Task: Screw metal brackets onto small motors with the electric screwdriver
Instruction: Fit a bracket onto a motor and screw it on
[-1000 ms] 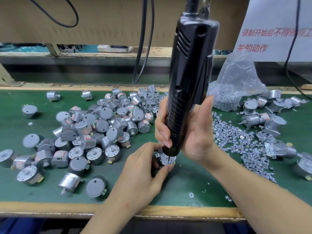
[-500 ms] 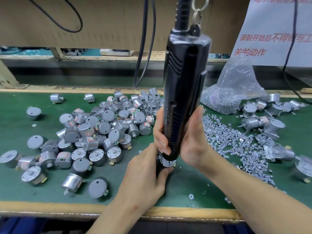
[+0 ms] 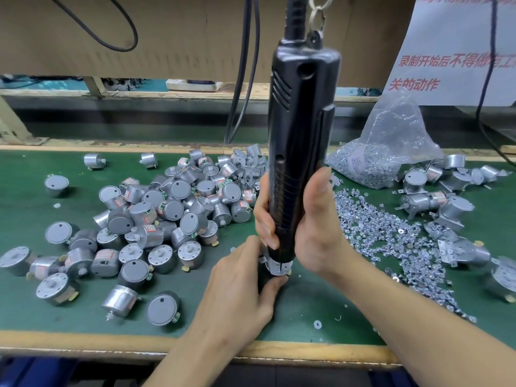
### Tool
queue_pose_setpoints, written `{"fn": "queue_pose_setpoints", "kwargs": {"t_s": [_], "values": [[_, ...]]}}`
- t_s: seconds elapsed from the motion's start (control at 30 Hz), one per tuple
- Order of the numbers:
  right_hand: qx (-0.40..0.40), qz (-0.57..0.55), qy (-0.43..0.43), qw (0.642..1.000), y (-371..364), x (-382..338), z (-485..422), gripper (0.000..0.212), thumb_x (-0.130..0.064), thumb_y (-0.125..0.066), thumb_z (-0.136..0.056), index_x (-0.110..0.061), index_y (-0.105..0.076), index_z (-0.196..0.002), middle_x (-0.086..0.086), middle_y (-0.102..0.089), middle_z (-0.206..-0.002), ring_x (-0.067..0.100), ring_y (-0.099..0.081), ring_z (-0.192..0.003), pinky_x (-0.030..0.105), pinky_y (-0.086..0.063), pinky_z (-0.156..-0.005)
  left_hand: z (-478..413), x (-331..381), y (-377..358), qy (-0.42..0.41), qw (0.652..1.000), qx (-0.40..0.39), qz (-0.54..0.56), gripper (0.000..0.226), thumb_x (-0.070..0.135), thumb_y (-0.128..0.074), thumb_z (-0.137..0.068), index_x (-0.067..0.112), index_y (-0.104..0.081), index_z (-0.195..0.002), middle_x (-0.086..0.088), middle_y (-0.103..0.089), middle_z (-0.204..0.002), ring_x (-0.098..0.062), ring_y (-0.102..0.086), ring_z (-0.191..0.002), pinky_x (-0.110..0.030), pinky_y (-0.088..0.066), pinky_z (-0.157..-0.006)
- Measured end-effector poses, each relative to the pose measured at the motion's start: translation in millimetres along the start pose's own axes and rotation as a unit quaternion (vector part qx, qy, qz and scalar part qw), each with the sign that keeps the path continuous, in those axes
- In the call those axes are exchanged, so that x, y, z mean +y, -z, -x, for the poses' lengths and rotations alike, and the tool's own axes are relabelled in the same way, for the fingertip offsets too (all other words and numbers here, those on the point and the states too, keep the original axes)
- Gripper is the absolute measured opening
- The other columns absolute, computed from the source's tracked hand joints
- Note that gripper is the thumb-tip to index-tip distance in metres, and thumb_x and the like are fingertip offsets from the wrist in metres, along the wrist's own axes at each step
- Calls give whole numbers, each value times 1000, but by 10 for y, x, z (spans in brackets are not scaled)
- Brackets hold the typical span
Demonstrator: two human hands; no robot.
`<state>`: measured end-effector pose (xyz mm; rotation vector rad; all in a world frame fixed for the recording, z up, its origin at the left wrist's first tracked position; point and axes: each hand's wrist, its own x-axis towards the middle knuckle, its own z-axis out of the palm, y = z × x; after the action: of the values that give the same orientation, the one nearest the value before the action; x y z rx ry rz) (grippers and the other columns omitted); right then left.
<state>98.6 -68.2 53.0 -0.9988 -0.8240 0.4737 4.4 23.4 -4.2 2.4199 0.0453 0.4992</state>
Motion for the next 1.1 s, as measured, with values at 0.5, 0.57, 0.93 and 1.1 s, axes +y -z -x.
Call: {"fn": "queue_pose_setpoints", "kwargs": {"t_s": [0.5, 0.57, 0.93, 1.1], "values": [[47, 40, 10, 998, 417, -120, -184, 84, -96, -48, -62, -14, -54, -81, 1, -48, -57, 16, -42, -44, 32, -33, -50, 9, -26, -52, 0, 1000, -11, -17, 43, 36, -75, -83, 29, -52, -119, 34, -43, -88, 18, -45, -84, 0, -31, -78], [67, 55, 7, 996, 453, -95, -198, 86, -96, -50, -63, -12, -54, -84, 3, -47, -59, 18, -40, -46, 34, -32, -53, 7, -5, -37, -8, 1000, -2, -15, 41, 45, -71, -84, 30, -52, -117, 35, -44, -86, 17, -46, -86, -1, -31, -79], [119, 81, 12, 989, 634, -88, -249, 87, -97, -52, -62, -12, -53, -82, 4, -46, -58, 19, -40, -45, 29, -36, -49, -27, -14, -24, 9, 1000, 20, 5, 15, 28, -64, -92, 30, -60, -106, 24, -48, -69, -3, -52, -65, -8, -34, -63], [122, 91, 17, 988, 675, -68, -254, 88, -97, -52, -62, -10, -52, -81, 4, -46, -58, 19, -40, -45, 30, -35, -49, -22, -2, -18, 14, 1000, 16, 11, 15, 28, -62, -92, 30, -60, -107, 21, -47, -66, -1, -52, -67, -6, -33, -63]]}}
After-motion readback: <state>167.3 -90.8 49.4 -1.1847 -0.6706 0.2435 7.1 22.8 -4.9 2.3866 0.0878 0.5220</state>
